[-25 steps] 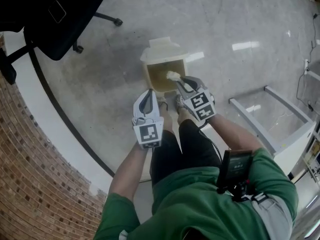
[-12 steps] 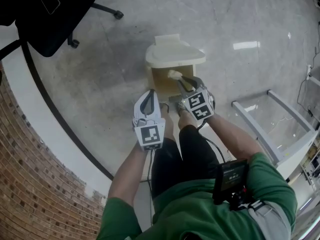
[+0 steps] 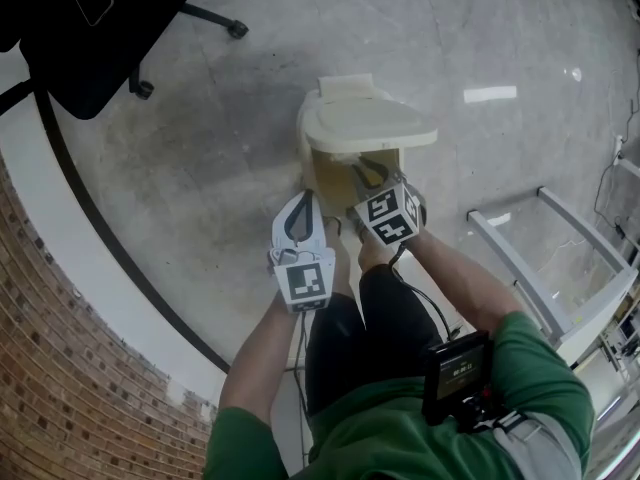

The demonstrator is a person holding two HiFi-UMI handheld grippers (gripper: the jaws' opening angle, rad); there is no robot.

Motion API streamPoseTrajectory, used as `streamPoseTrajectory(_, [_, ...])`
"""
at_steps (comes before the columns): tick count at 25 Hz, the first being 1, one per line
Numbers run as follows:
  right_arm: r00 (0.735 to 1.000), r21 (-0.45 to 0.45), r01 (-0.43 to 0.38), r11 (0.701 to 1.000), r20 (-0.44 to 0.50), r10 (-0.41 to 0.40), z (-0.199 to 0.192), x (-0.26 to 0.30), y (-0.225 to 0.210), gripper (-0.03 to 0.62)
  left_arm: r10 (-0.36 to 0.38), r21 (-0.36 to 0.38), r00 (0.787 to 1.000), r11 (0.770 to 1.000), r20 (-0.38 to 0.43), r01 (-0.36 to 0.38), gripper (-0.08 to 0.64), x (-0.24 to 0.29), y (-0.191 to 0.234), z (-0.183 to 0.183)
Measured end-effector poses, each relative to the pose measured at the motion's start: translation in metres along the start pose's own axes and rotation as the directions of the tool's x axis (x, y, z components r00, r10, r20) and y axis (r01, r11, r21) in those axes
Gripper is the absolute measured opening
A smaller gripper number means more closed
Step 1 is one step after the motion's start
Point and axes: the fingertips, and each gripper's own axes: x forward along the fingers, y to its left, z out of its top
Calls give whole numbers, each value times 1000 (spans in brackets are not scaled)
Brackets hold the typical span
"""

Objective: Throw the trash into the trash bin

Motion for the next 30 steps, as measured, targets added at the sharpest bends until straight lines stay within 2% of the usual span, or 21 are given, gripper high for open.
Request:
streamPoseTrajectory(4, [999, -9, -6, 1000, -41, 6, -3, 14, 4, 75, -4, -42, 1000, 999, -6, 3, 6, 1, 6, -6])
streamPoseTrajectory(13, [997, -2, -30, 1000, -77, 29, -2, 31, 7, 100, 1, -23, 1000, 1000, 11, -1, 6, 3, 20, -16])
streamPoseTrajectory(19, [997, -3, -28, 1000, -76, 28, -1, 31, 9, 98, 1, -46, 1000, 999, -1, -1, 6, 1, 23, -18])
streamPoseTrajectory(30, [1000, -14, -4, 1000, -21, 4, 25, -20, -1, 98, -3, -5, 999, 1000, 48, 3, 6, -8, 16, 27])
